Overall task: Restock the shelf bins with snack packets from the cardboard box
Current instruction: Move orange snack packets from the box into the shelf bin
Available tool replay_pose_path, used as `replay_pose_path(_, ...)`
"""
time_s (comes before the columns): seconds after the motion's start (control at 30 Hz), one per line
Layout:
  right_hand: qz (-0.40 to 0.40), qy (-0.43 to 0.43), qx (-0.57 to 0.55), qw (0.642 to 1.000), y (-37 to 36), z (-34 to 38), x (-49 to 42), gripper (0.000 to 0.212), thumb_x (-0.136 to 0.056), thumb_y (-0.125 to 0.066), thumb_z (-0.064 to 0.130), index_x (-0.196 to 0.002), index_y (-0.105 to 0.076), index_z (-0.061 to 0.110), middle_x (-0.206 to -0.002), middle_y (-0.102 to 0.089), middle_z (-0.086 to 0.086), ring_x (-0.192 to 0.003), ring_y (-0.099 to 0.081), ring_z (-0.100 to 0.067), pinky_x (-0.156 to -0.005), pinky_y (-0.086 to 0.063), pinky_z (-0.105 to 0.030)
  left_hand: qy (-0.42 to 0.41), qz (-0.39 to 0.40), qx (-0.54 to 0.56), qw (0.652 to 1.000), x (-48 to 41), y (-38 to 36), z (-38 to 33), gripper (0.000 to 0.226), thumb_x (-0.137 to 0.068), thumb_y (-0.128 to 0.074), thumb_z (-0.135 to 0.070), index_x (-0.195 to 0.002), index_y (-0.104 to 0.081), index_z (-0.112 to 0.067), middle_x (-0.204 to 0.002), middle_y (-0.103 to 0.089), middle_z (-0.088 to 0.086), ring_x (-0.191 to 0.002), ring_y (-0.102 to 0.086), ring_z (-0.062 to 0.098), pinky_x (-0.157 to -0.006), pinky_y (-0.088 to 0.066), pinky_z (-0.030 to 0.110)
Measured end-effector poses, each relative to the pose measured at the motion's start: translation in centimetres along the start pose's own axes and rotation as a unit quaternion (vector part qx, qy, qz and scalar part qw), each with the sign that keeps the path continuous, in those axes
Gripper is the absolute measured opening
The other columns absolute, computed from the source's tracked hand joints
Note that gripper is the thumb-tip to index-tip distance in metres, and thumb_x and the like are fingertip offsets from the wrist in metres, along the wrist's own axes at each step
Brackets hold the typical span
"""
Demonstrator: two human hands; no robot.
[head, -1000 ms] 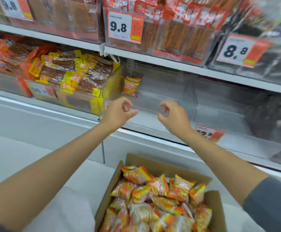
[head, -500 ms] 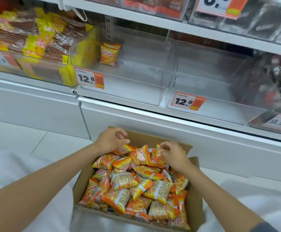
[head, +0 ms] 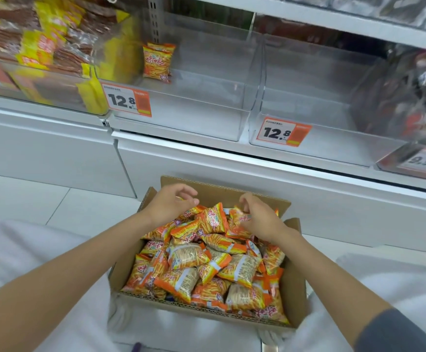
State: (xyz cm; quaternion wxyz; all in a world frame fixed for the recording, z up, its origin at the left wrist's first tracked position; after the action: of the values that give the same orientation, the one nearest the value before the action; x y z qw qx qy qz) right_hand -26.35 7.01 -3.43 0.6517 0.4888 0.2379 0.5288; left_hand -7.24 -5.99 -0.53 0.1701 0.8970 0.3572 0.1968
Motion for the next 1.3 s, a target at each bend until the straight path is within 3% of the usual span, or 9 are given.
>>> replay_pose_path(0.07,-0.015,-0.022,-0.071,0.997,0.7,-0.1,-0.1,0.057,-0.086,-0.065,0.006,-0.136,-0.041,0.019,-0.108,-0.051,0.003,-0.090,-0.053,-0.012,-0.071,-0.044,-0.021,0.007,0.002,0.016,1.000,0.2,-0.1,-0.1,0.019,-0.090,-0.067,-0.028,-0.108,-0.065,-0.022,-0.098,-0.066,-0.007,-0.084,-0.066,0.008,-0.073,-0.052,0.023)
replay_pose_path(0.17,0.028,-0.042,-0.035,0.998,0.6,-0.7,-0.3,0.059,-0.088,-0.064,0.009,-0.143,-0.043,0.020,-0.135,-0.049,-0.002,-0.110,-0.053,-0.018,-0.094,-0.046,-0.034,0.016,0.012,0.032,0.999,0.3,-0.6,-0.2,0.018,-0.092,-0.065,-0.025,-0.109,-0.065,-0.021,-0.098,-0.067,-0.003,-0.083,-0.067,0.013,-0.068,-0.053,0.020)
replay_pose_path(0.3,0.059,-0.022,0.050,0.997,0.6,-0.4,-0.3,0.040,-0.088,-0.066,0.022,-0.127,-0.060,0.029,-0.122,-0.062,0.003,-0.121,-0.045,-0.022,-0.106,-0.029,-0.040,0.022,0.026,0.043,0.998,0.2,-1.3,-0.3,0.017,-0.092,-0.065,-0.022,-0.108,-0.065,-0.021,-0.098,-0.066,-0.002,-0.076,-0.063,0.007,-0.066,-0.050,0.019)
replay_pose_path(0.47,0.025,0.036,-0.265,0.963,4.3,4.2,0.0,0.036,-0.088,-0.071,0.016,-0.122,-0.065,0.025,-0.114,-0.067,0.008,-0.102,-0.063,-0.007,-0.088,-0.055,-0.033,-0.040,0.075,0.006,0.996,0.0,-2.4,-1.9,0.055,-0.085,-0.072,-0.036,-0.136,-0.053,-0.028,-0.128,-0.056,-0.015,-0.115,-0.054,0.002,-0.092,-0.048,0.022)
replay_pose_path(0.6,0.025,0.042,-0.360,0.932,4.4,6.3,0.0,0.048,-0.087,-0.073,0.018,-0.133,-0.058,0.021,-0.123,-0.064,0.007,-0.111,-0.061,-0.005,-0.093,-0.051,-0.020,-0.047,0.133,0.064,0.988,0.0,-3.1,-2.3,0.044,-0.085,-0.073,-0.026,-0.128,-0.062,-0.021,-0.126,-0.065,-0.010,-0.115,-0.059,0.001,-0.103,-0.048,0.029)
replay_pose_path(0.93,0.125,-0.124,-0.247,0.953,-4.5,2.2,-1.5,0.083,-0.093,-0.065,0.031,-0.155,-0.015,0.010,-0.150,-0.040,-0.009,-0.137,-0.040,-0.027,-0.107,-0.039,-0.037,0.059,-0.020,0.162,0.985,-0.5,2.1,2.7,0.030,-0.087,-0.070,-0.020,-0.116,-0.062,-0.023,-0.116,-0.068,-0.002,-0.111,-0.064,0.018,-0.096,-0.053,0.038)
replay_pose_path(1.0,0.115,-0.148,-0.271,0.944,-5.5,1.8,-1.9,0.076,-0.089,-0.071,0.029,-0.148,-0.031,0.006,-0.127,-0.055,-0.011,-0.118,-0.052,-0.027,-0.094,-0.045,-0.038,0.067,-0.014,0.164,0.984,-0.2,1.9,3.1,0.032,-0.087,-0.070,-0.020,-0.117,-0.062,-0.022,-0.116,-0.068,-0.002,-0.111,-0.064,0.018,-0.096,-0.052,0.038)
replay_pose_path(1.1,0.080,-0.135,-0.307,0.939,-5.9,2.2,-2.2,0.021,-0.084,-0.076,0.018,-0.088,-0.056,0.013,-0.075,-0.045,-0.002,-0.071,-0.045,-0.024,-0.063,-0.037,-0.034,0.071,-0.017,0.165,0.984,-0.3,2.0,3.5,0.033,-0.086,-0.071,-0.021,-0.118,-0.062,-0.022,-0.117,-0.068,-0.002,-0.111,-0.063,0.017,-0.094,-0.053,0.036)
replay_pose_path(1.3,0.059,-0.091,-0.356,0.928,-3.6,3.8,-1.6,0.039,-0.091,-0.067,0.009,-0.127,-0.054,0.017,-0.107,-0.059,0.004,-0.092,-0.056,-0.010,-0.062,-0.044,-0.007,0.060,-0.032,0.182,0.981,-0.7,2.1,2.5,0.032,-0.088,-0.069,-0.020,-0.119,-0.060,-0.023,-0.118,-0.064,-0.003,-0.110,-0.063,0.017,-0.088,-0.056,0.037)
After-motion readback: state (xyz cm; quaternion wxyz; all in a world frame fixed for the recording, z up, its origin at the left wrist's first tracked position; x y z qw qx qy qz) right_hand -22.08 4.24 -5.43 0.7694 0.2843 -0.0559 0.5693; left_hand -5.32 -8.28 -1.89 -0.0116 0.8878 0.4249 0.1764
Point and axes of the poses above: each hand's wrist, its own x-axis away from the middle knuckle, its own y-axis out of the back of the hand, z = x × y, the point moved 7 cm from there along -x, towards the middle knuckle
